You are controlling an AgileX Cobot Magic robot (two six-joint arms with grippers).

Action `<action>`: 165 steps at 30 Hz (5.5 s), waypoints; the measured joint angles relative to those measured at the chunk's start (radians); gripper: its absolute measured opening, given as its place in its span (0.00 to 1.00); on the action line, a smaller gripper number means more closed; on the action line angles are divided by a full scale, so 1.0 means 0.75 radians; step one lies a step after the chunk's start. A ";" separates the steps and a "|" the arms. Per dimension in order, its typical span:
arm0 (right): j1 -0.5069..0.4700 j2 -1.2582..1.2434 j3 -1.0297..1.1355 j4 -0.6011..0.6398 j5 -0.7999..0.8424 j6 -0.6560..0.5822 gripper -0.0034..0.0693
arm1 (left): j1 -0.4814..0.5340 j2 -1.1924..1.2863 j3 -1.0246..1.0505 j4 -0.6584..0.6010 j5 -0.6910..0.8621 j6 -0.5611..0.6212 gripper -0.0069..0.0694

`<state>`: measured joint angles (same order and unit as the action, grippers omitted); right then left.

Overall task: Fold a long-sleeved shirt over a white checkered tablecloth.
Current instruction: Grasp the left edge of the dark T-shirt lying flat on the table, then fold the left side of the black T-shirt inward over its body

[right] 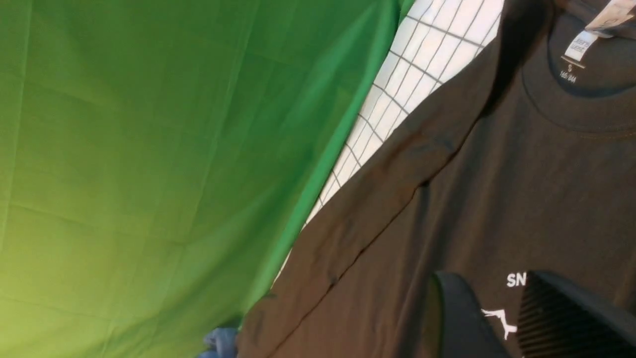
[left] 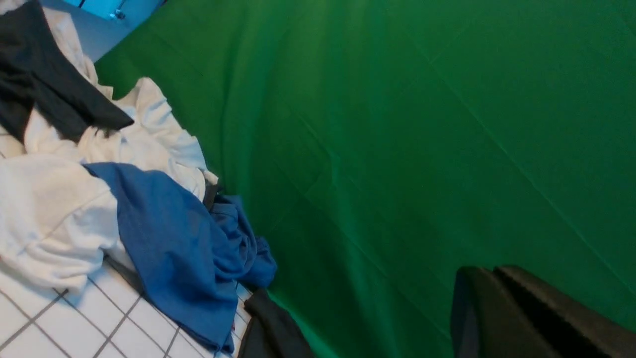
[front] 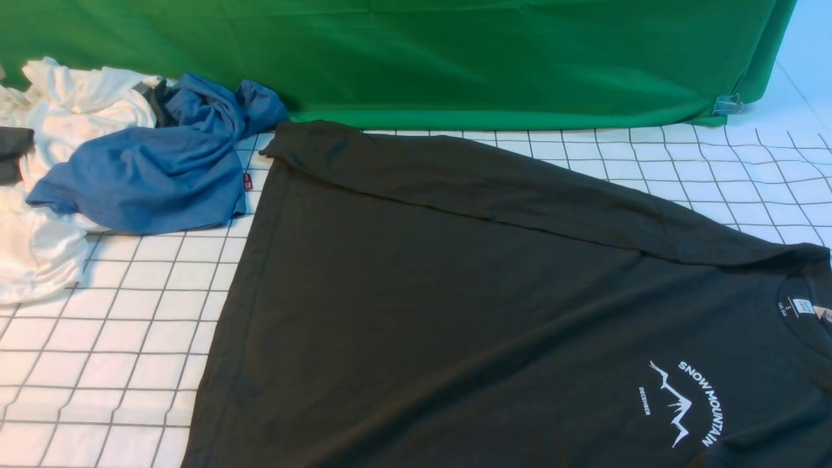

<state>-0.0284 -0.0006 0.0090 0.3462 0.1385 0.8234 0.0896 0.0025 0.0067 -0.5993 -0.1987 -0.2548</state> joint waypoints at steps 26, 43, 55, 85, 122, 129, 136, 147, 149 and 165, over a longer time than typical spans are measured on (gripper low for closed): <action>0.006 0.036 -0.118 -0.019 0.012 -0.850 0.08 | 0.000 0.116 -0.330 0.749 0.289 -0.212 0.05; 0.054 1.142 -1.133 -0.020 0.919 -1.667 0.06 | -0.158 1.231 -1.327 0.538 1.664 0.662 0.05; 0.305 1.125 -1.148 -0.018 1.179 -1.684 0.06 | -0.481 1.367 -0.948 0.449 1.774 0.680 0.35; 0.312 1.112 -1.129 -0.020 1.101 -1.690 0.07 | -0.821 1.797 -0.794 0.736 1.386 0.656 0.69; 0.312 1.112 -1.129 -0.056 1.091 -1.685 0.10 | -0.819 1.752 -1.589 1.001 1.809 0.586 0.10; 0.312 1.112 -1.162 -0.190 1.077 -1.605 0.11 | -0.632 1.795 -1.770 0.942 1.796 0.608 0.10; 0.312 1.112 -1.169 -0.205 1.050 -1.588 0.11 | -0.490 1.848 -1.833 0.867 1.727 0.715 0.10; 0.312 1.112 -1.169 -0.224 0.981 -1.584 0.11 | -0.490 1.998 -2.012 0.852 1.695 0.741 0.10; 0.312 1.112 -1.169 -0.226 0.973 -1.583 0.11 | -0.490 2.051 -2.049 0.860 1.690 0.748 0.10; 0.312 1.112 -1.169 -0.275 0.962 -1.555 0.11 | -0.324 2.448 -2.063 0.820 1.737 0.755 0.25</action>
<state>0.2059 0.8336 -0.8678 0.1401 0.8601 -0.3430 -0.1533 1.8385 -1.5408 0.0159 1.1039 0.3117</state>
